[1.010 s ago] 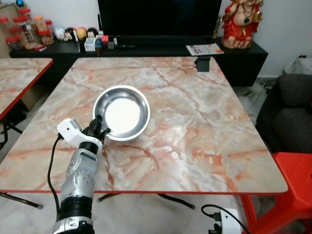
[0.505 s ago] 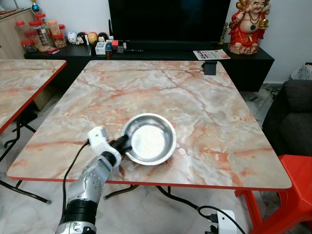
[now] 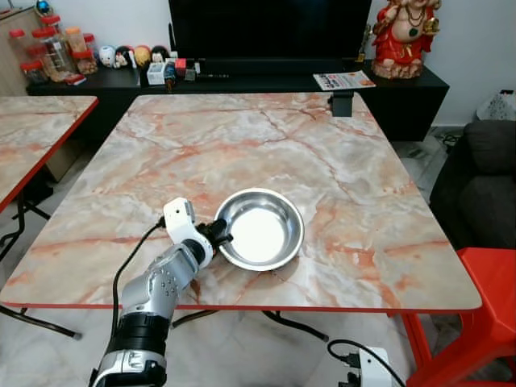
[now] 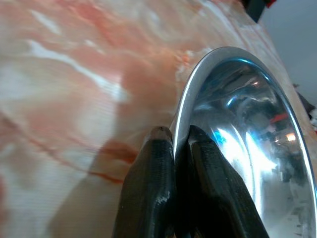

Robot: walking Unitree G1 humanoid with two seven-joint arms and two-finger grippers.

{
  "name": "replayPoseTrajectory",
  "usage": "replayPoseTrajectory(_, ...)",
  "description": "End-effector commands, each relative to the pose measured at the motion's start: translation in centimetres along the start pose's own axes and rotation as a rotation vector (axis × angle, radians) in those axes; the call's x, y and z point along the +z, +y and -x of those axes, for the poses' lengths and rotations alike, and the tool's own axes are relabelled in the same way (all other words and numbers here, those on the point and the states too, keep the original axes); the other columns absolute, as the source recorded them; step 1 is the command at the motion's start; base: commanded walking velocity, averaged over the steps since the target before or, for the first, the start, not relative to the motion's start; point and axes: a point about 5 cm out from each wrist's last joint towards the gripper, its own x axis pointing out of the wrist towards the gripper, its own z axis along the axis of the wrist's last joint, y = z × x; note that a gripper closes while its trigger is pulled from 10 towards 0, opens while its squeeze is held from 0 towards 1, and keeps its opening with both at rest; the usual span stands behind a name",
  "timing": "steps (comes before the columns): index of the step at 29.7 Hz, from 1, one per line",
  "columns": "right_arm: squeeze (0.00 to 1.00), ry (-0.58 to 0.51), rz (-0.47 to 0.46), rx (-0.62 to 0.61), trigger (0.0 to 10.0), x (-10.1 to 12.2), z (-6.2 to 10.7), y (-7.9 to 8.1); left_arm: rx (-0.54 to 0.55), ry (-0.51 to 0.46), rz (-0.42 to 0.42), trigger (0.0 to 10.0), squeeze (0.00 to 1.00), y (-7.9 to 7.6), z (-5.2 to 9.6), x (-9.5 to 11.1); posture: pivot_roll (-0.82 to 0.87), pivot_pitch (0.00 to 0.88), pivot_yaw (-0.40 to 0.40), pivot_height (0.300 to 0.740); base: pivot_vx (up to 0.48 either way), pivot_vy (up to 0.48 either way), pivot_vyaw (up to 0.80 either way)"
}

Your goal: Setting the table

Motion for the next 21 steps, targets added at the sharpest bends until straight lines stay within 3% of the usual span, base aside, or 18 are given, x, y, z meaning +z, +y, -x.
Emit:
replayPoseTrajectory(1, 0.0, 0.0, -0.013, -0.007, 10.0, 0.0, 0.0, 0.0, 0.054, 0.01, -0.029, 10.0, 0.0, 0.5, 0.1, 0.4, 0.01, 0.0, 0.02, 0.74, 0.0, 0.0, 0.0)
replayPoseTrajectory(8, 0.0, -0.005, -0.014, -0.009, 10.0, 0.2, 0.0, 0.0, 0.067, 0.084, -0.05, 10.0, 0.0, 0.4, 0.6, -0.3, 0.0, 0.0, 0.022, 0.74, 0.0, 0.0, 0.0)
replayPoseTrajectory(16, 0.0, -0.007, -0.013, -0.008, 10.0, 0.3, -0.1, 0.0, 0.016, 0.126, 0.081, 10.0, 0.0, -0.7, 1.0, -0.1, 0.01, 0.0, 0.022, 0.74, 0.0, 0.0, 0.0)
replayPoseTrajectory(21, 0.0, -0.006, -0.015, -0.008, 10.0, 0.4, -0.1, 0.0, 0.039, 0.145, 0.109, 10.0, 0.0, -0.8, 1.2, -0.1, 0.0, 0.0, 0.023, 0.74, 0.0, 0.0, 0.0)
